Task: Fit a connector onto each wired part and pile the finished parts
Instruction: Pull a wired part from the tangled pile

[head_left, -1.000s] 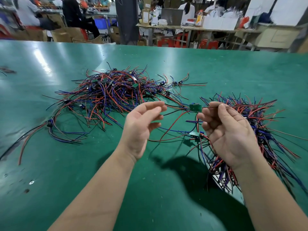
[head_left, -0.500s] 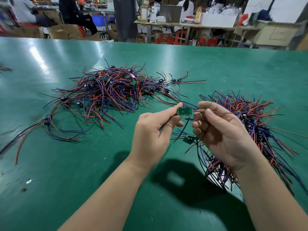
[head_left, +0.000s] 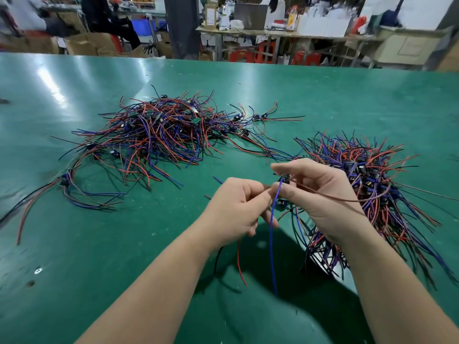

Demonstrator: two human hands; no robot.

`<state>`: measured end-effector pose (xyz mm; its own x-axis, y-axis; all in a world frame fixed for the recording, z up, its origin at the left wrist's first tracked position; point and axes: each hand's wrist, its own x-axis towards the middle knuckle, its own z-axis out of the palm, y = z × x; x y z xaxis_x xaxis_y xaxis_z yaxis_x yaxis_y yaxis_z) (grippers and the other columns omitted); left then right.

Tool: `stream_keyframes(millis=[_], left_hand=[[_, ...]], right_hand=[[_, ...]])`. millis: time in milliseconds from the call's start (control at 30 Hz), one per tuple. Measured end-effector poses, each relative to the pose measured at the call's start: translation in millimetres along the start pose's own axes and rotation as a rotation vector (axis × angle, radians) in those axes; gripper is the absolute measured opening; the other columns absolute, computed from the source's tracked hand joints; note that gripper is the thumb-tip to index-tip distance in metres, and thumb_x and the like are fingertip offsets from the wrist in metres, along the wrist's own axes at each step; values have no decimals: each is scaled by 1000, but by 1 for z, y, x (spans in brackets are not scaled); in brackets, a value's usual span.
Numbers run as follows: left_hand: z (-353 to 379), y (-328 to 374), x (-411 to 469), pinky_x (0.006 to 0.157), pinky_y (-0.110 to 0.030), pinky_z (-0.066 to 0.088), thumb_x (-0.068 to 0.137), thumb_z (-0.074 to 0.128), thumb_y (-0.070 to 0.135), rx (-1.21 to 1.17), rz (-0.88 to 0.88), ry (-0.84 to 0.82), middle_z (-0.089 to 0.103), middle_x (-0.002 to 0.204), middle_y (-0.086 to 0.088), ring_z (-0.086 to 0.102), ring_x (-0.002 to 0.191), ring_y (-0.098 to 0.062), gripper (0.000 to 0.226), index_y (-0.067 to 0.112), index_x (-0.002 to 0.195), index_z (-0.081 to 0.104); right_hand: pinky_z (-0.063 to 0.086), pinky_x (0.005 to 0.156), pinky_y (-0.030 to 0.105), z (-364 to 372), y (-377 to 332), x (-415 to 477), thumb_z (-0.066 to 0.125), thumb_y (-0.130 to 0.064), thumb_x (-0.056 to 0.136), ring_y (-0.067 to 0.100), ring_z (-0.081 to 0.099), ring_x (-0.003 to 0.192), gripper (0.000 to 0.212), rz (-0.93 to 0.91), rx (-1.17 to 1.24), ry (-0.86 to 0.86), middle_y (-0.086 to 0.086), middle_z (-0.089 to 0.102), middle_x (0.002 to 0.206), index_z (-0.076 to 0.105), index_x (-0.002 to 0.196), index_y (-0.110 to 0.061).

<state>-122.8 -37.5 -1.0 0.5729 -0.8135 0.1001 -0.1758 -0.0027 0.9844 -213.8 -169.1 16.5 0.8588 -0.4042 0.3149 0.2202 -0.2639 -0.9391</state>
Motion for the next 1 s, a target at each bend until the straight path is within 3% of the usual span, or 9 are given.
stream_keyframes(millis=[133,200,300,433,600,667,767,867,1000], left_hand=[[1,-3,-1,37,-17,35,98,51,15,109,-9,-34,66,53,2,37,31,-9,26,-4,87,66],[0,-2,-1,37,-17,35,98,52,17,84,-24,-47,66,55,0,37,31,-9,25,-2,93,67],[-2,0,0,38,-18,38,98,52,20,11,-38,-55,67,55,-1,37,31,-8,25,1,94,68],[-3,1,0,40,-19,43,99,48,20,-69,-115,-110,67,56,-2,37,32,-6,28,-2,96,66],[-3,2,3,42,-18,43,96,49,20,-90,-276,-143,70,65,-6,48,38,-10,28,11,79,70],[-2,2,3,46,-20,46,84,60,26,-65,-308,-53,74,79,-5,58,49,-13,19,10,87,71],[-1,-1,3,51,-22,50,75,71,25,-113,-233,12,73,86,3,69,69,-11,28,16,102,69],[4,-1,-1,54,-21,52,87,68,13,-112,-109,-31,73,86,-5,68,64,-13,12,13,98,71],[10,-2,-4,54,-21,53,90,63,11,-135,-144,-164,72,80,-4,66,58,-12,9,10,87,72]], right_hand=[[39,61,33,0,2,1,76,-7,71,27,48,62,10,-54,-99,31,11,59,80,70,74,-15],[43,57,24,-1,4,2,73,-1,75,19,53,58,10,4,5,67,10,62,68,69,74,-10],[43,52,16,-2,4,3,74,-12,69,7,52,51,3,83,145,146,-3,64,58,72,69,-14],[46,51,19,-6,2,4,74,-16,59,11,54,48,6,184,330,172,3,62,57,73,65,-14],[50,51,15,-17,-2,5,67,-6,63,10,62,51,8,270,455,122,4,65,58,73,63,-12],[51,51,16,-16,-1,5,67,-5,63,11,64,51,9,290,456,110,6,66,58,73,62,-11],[52,50,17,-13,1,5,68,-6,63,12,65,52,8,305,439,125,7,66,58,74,62,-12],[50,49,16,-10,2,6,72,-13,60,10,63,52,7,271,363,143,3,66,59,75,65,-16],[49,50,18,-12,2,6,73,-19,61,10,62,54,5,166,211,256,0,68,60,73,66,-16]])
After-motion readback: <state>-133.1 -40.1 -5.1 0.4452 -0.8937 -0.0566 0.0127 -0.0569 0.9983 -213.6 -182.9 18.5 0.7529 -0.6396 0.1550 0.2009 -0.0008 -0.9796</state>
